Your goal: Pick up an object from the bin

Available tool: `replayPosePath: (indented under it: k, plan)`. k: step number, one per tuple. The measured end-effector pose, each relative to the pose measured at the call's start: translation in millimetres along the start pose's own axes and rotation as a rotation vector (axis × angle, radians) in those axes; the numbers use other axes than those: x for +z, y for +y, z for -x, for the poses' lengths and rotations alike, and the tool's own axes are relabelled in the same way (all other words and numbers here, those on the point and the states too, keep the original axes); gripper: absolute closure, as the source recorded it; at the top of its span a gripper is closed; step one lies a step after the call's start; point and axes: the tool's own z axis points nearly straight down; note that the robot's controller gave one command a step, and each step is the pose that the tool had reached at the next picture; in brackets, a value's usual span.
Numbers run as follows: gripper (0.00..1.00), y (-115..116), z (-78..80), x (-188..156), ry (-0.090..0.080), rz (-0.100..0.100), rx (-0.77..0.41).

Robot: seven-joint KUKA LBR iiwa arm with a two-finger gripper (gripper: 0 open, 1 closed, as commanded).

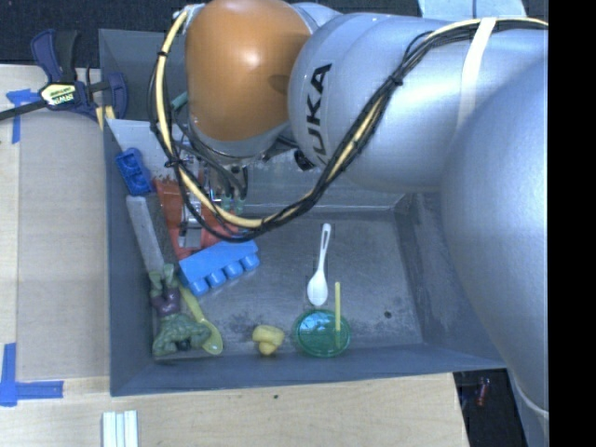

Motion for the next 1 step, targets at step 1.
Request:
replayPosePath:
  k: [1]
  plan:
    - [0.00, -0.9, 1.9, -5.4, -0.008, 0.003, 0.003]
